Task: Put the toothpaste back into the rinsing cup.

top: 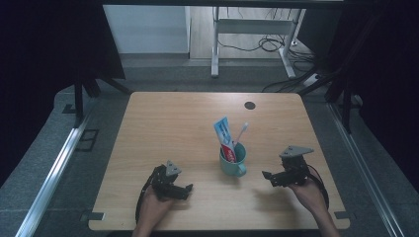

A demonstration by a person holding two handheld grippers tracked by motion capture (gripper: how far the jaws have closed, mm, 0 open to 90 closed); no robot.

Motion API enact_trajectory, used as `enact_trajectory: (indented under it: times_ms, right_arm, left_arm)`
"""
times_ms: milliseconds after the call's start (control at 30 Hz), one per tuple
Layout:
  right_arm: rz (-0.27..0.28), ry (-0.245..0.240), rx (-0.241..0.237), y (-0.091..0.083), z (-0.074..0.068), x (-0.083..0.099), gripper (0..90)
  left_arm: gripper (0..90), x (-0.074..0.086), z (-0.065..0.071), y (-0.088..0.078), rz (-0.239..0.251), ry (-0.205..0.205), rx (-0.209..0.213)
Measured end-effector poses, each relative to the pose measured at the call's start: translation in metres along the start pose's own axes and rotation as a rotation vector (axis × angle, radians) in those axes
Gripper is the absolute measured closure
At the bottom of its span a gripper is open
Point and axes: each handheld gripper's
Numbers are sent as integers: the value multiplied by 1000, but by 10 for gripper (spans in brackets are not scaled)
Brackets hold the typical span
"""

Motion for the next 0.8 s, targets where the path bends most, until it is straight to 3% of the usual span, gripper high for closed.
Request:
enact_trajectory:
  times_ms: [800]
  right_arm:
    - [-41,12,27,15,-11,60,18]
  left_arm:
    - [27,0,0,0,1,2,-1]
Point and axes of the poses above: each handheld gripper's, and its own axes: y roughly forward along the jaws, x roughly out of its underside, z roughly to its right, and after that the axes turned 13 degrees about z, right-handed
